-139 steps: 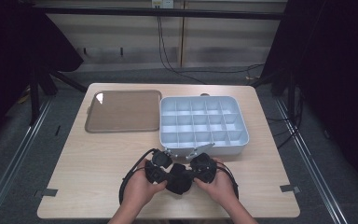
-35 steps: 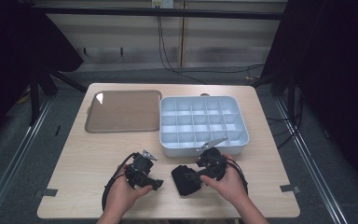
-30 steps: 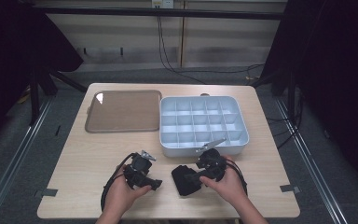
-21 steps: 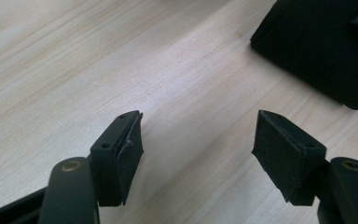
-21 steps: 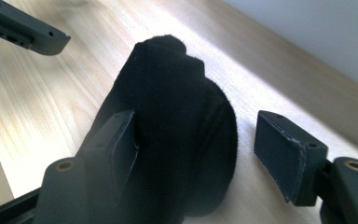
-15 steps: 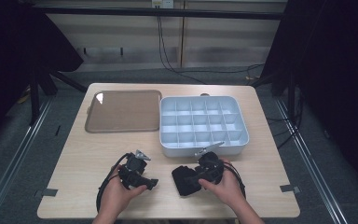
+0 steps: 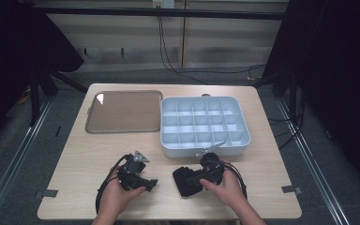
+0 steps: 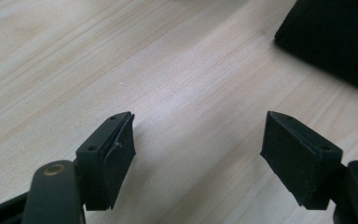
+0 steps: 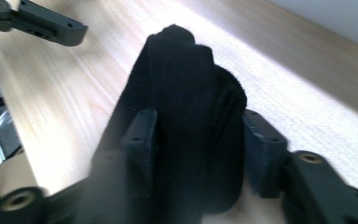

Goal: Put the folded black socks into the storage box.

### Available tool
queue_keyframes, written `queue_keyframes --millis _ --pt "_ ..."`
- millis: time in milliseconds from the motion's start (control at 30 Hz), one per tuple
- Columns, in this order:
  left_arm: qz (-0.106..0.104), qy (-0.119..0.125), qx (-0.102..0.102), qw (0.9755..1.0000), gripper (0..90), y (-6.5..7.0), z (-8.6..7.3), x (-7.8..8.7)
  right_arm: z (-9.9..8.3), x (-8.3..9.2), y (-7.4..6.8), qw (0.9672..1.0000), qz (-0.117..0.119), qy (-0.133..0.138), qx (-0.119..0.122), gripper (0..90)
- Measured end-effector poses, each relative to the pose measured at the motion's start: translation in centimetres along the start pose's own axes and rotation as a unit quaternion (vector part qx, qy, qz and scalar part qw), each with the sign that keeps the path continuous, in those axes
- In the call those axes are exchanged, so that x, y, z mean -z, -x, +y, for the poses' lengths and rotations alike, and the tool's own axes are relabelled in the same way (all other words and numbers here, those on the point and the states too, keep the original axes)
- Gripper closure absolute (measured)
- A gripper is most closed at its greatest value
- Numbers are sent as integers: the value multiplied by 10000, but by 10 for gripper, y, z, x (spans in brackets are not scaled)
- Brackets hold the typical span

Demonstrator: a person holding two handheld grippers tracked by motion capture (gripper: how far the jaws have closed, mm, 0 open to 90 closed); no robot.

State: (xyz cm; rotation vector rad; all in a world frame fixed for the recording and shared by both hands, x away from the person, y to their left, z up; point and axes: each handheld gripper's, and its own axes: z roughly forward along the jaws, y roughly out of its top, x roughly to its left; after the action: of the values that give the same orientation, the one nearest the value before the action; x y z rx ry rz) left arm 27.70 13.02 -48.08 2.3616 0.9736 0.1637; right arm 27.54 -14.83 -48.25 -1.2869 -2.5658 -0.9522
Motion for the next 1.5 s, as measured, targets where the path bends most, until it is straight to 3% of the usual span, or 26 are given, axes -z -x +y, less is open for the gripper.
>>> queue_keyframes --millis 133,467,633,700,933,1400,1500 --pt "71 42 18 10000 239 -1 -2 -2 2 2 -5 9999 -93 -60 119 642" --pt "166 55 0 9998 215 -3 -5 -5 8 7 -11 9987 -300 -233 345 680" --pt "318 117 -256 9991 148 -1 -7 -9 14 15 -11 9973 -347 -456 462 685" --pt "331 226 -262 9989 144 -1 -9 -10 16 18 -11 9966 -395 -529 502 685" --pt "309 370 -281 9984 120 -2 -13 -11 20 34 -6 9967 -410 -568 398 685" --pt "285 627 -292 9972 84 -3 -19 -13 29 84 12 9977 -528 -377 172 684" --pt "333 681 -374 9964 66 -4 -21 -13 32 97 18 9975 -598 -365 93 685"
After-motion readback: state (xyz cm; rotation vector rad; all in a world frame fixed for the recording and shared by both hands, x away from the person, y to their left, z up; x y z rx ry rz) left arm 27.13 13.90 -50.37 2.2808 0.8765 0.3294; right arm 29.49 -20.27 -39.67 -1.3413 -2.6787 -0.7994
